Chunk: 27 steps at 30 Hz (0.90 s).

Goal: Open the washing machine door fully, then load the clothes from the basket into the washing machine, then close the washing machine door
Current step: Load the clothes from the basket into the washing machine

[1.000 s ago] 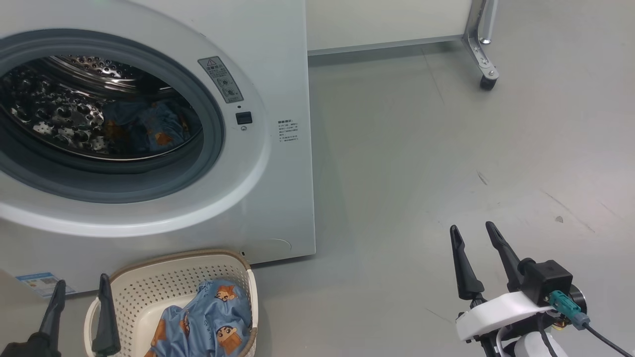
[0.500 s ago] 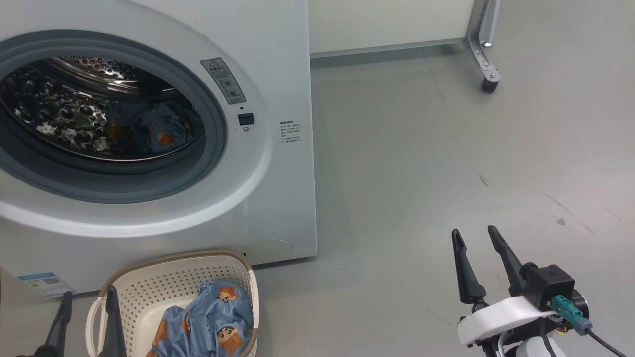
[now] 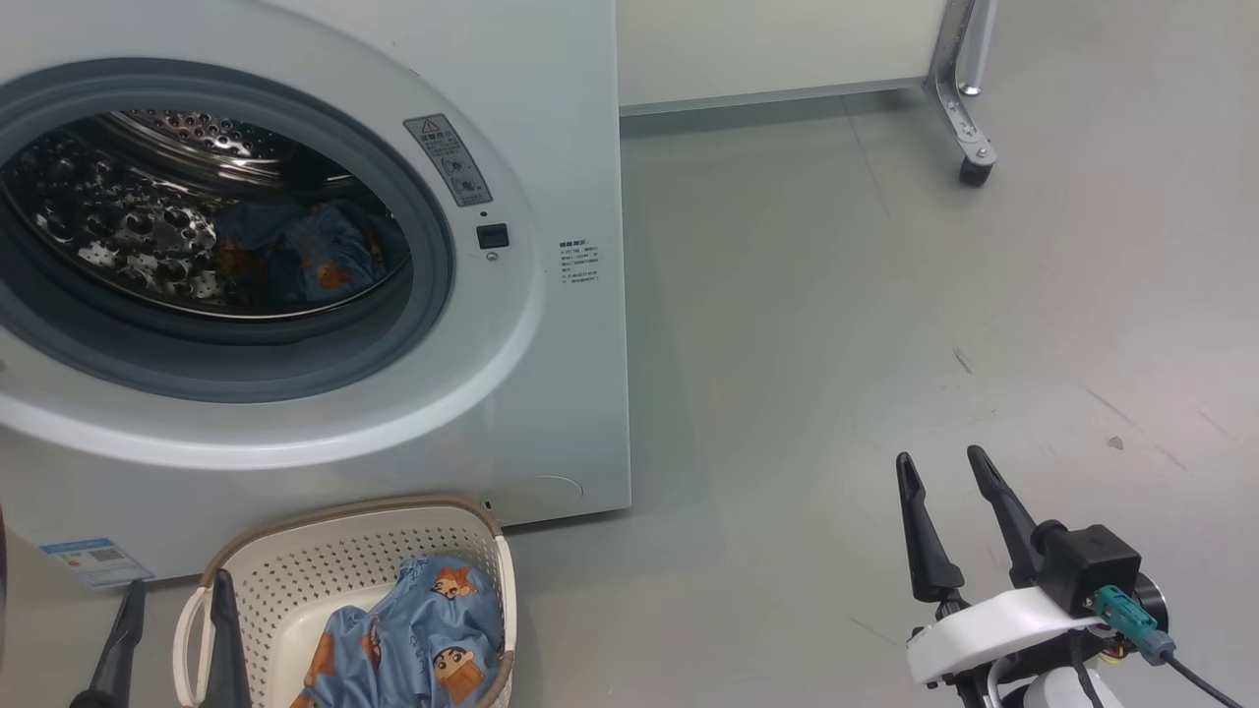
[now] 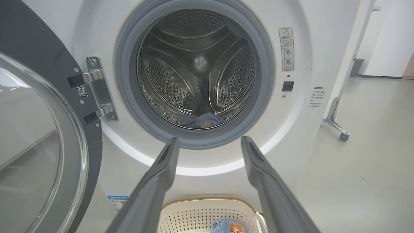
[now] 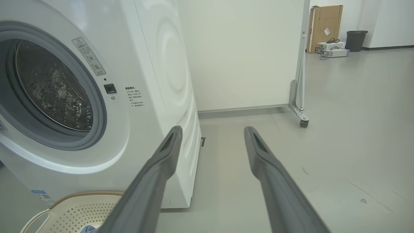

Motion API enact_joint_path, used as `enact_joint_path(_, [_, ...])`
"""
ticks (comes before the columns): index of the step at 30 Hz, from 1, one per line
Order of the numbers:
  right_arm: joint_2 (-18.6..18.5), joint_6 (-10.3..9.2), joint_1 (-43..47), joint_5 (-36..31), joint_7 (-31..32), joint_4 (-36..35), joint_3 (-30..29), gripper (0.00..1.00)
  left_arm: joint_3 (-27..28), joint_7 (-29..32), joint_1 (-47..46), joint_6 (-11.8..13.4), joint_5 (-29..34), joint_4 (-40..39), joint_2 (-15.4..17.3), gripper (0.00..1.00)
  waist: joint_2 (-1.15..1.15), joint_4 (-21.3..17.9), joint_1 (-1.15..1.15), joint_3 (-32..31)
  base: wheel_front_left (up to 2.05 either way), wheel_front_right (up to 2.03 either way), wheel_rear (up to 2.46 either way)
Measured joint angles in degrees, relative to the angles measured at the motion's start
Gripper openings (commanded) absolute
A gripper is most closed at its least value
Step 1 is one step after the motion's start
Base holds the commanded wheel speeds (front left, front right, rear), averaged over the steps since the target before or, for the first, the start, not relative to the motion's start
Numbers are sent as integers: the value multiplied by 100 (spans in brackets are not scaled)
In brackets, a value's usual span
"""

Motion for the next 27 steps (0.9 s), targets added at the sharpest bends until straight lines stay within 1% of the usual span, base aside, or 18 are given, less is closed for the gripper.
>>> enact_joint_path(20, [-1,0,102,-31,0,-12,0,100,-21,0,71,0,1,-45,-11,100,0,-2,0,-17,0,0,0])
enact_joint_path(27, [-1,-1,102,-32,0,-105,5,100,-23,0,92,0,1,-154,-13,100,0,-15,0,146,0,0,0])
